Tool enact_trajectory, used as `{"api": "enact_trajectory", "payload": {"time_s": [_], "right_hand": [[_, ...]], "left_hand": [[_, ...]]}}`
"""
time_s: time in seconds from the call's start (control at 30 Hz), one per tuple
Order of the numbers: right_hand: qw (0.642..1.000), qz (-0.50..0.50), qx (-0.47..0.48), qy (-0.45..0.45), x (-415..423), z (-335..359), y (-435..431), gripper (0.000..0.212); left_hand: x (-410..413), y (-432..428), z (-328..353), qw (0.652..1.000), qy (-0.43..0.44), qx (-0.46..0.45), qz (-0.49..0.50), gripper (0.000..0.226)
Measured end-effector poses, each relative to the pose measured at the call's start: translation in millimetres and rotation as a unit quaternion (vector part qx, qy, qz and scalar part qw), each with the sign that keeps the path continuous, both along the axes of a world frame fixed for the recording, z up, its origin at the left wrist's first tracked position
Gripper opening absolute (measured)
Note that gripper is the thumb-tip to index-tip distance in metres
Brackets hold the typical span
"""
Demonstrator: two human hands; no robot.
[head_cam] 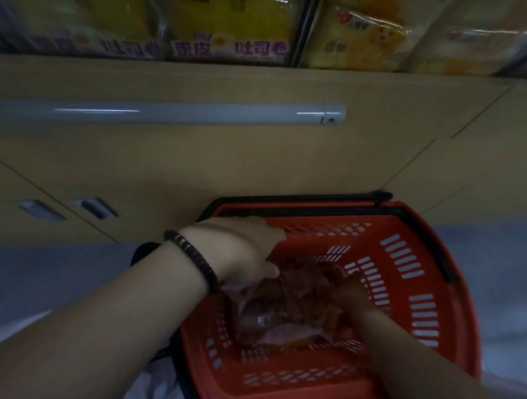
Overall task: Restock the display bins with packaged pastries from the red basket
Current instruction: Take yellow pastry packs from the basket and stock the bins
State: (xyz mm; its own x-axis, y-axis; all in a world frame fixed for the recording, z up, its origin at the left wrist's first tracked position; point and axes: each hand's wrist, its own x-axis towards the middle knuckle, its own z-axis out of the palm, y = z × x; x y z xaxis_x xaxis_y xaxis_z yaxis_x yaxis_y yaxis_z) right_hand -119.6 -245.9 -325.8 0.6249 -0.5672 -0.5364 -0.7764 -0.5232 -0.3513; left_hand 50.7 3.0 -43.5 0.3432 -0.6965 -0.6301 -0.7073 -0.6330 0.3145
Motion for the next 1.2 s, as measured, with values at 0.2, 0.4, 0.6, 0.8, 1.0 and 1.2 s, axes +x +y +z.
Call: {"api": "enact_trajectory", "payload": {"time_s": [0.2, 0.4, 0.6, 0.8, 1.0, 1.2], "right_hand": [[0.998, 0.018, 0.048, -0.023, -12, -63, -29, 0.058], [0.998, 0.052, 0.026, -0.01, -2, 4, -5, 0.056], [0.981, 0.194, -0.019, -0.004, 27, 87, 19, 0.058], [0.911, 0.38, -0.142, 0.076, 35, 66, 72, 0.069], [0.838, 0.484, -0.182, 0.176, 35, 50, 108, 0.046], [0.801, 0.513, -0.193, 0.24, 33, 41, 156, 0.045]], "left_hand": [[1, 3, 0, 0.999, -0.012, 0.031, -0.014, 0.06], [2, 2, -1, 0.998, -0.03, 0.048, -0.026, 0.063], [1, 2, 4, 0.997, -0.033, 0.068, -0.027, 0.065], [-6, -2, 11, 0.995, -0.043, 0.08, -0.031, 0.063], [-10, 1, 21, 0.995, -0.045, 0.087, -0.036, 0.06], [-8, -2, 22, 0.995, -0.045, 0.08, -0.028, 0.058]]}}
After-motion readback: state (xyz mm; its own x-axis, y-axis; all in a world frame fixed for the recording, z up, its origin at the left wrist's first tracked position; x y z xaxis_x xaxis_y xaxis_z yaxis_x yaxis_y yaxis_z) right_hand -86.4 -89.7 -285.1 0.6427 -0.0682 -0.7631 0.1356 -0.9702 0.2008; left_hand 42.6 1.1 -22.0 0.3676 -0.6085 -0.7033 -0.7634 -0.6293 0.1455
